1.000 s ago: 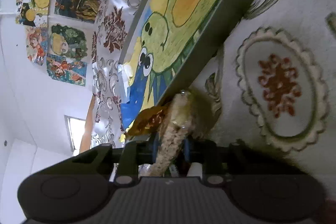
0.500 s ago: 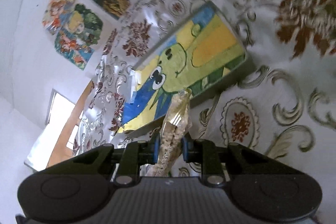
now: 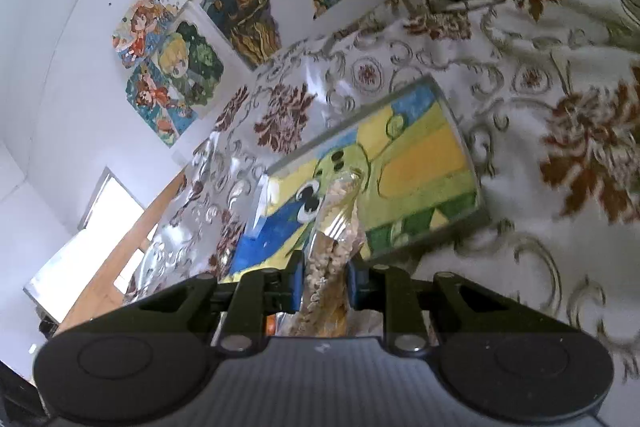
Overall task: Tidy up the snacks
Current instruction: 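Lift both held snacks and carry them over the frog-picture tray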
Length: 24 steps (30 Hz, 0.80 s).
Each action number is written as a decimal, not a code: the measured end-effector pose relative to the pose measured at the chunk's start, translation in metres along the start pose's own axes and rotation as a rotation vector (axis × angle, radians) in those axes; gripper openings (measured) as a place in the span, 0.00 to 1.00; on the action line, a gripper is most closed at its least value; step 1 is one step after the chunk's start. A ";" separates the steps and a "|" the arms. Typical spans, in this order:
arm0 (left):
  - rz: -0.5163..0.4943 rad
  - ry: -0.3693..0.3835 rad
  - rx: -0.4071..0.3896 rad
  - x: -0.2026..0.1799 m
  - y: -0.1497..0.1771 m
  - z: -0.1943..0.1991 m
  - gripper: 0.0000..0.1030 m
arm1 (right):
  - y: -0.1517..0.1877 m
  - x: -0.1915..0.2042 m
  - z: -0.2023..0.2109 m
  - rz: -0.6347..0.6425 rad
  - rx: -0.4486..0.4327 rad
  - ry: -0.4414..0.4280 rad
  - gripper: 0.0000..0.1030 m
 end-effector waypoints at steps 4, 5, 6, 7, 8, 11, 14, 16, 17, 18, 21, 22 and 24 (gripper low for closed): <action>-0.010 0.026 -0.027 -0.018 -0.031 -0.015 0.15 | -0.015 -0.004 -0.016 0.065 -0.024 0.013 0.22; -0.009 0.031 -0.034 -0.022 -0.040 -0.021 0.15 | -0.019 -0.005 -0.019 0.077 -0.032 0.014 0.22; -0.008 0.037 -0.042 -0.026 -0.048 -0.026 0.15 | -0.021 -0.007 -0.021 0.082 -0.037 0.011 0.22; -0.008 0.041 -0.052 -0.031 -0.056 -0.031 0.15 | -0.023 -0.009 -0.024 0.093 -0.040 0.012 0.22; -0.013 0.043 -0.062 -0.035 -0.064 -0.036 0.15 | -0.024 -0.011 -0.026 0.110 -0.040 0.019 0.22; -0.044 0.046 -0.095 -0.051 -0.085 -0.053 0.15 | -0.029 -0.026 -0.038 0.116 -0.053 0.041 0.22; -0.030 0.059 -0.111 -0.061 -0.106 -0.073 0.15 | -0.034 -0.042 -0.050 0.080 -0.074 0.043 0.22; -0.013 0.068 -0.118 -0.067 -0.118 -0.086 0.15 | -0.037 -0.049 -0.060 0.082 -0.080 0.048 0.22; -0.010 0.071 -0.118 -0.069 -0.123 -0.092 0.15 | -0.038 -0.053 -0.064 0.083 -0.083 0.047 0.22; -0.012 0.072 -0.116 -0.072 -0.128 -0.100 0.15 | -0.040 -0.057 -0.068 0.083 -0.087 0.046 0.22; -0.043 0.058 -0.111 -0.077 -0.136 -0.121 0.15 | -0.043 -0.066 -0.079 0.102 -0.098 0.058 0.22; -0.055 0.051 -0.110 -0.078 -0.138 -0.129 0.15 | -0.044 -0.068 -0.083 0.118 -0.094 0.075 0.22; -0.062 0.043 -0.098 -0.078 -0.140 -0.142 0.15 | -0.043 -0.073 -0.088 0.131 -0.078 0.104 0.22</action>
Point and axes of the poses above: each gripper's, at about its wrist camera, not at the fingertips, and z roughly against the way its jaws point, x to its left, y to its underside, the point moved 8 cm from there along -z, roughly the way its jaws point, and after that the axes turned 14 degrees about -y, right-handed, at the moved point
